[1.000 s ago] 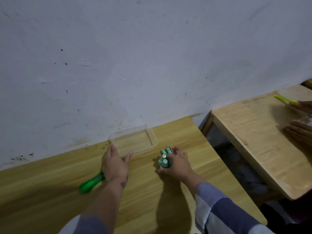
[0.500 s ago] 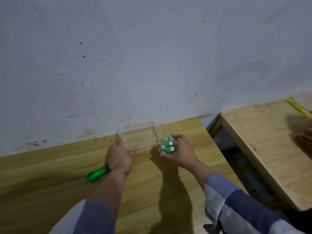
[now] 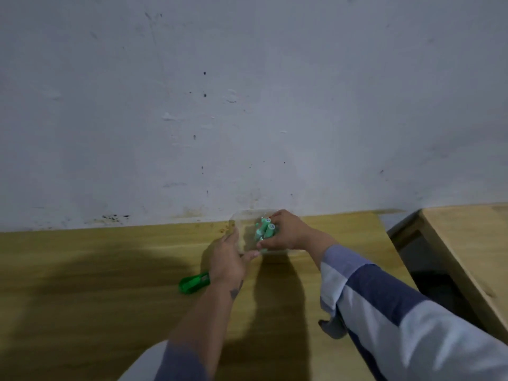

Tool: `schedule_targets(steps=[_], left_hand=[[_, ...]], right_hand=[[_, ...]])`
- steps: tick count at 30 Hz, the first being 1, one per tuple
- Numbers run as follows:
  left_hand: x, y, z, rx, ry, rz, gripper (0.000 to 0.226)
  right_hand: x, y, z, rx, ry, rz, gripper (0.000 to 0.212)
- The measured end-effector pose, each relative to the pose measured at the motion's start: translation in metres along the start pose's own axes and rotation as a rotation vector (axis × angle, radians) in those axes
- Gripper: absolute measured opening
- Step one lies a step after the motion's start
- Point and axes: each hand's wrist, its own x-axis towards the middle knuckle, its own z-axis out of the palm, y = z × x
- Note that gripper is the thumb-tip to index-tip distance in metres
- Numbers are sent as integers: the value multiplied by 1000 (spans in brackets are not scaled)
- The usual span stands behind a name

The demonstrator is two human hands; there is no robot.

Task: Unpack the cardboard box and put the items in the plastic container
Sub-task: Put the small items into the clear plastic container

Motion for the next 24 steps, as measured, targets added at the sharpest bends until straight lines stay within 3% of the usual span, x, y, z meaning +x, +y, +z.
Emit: schedule_targets(steps=[5,11,15,18,24], left_hand=[[2,-4,1,0,19,-10,83],[1,-1,-2,25,16,-4,81],[-2,1,-3,56,6,4,80],[-3,2,-3,65,9,-3,80],[-5,4,-3,46,2,5,79]], right_hand=[[15,-1,10,98,-6,-25,28],[13,-14,-9,39,29,-53,43],[6,-16,-14,-8,-20,-59,62],[1,-16,-10,-24,-87,-62,63],[0,-18,2,-411,-73,-128,69]])
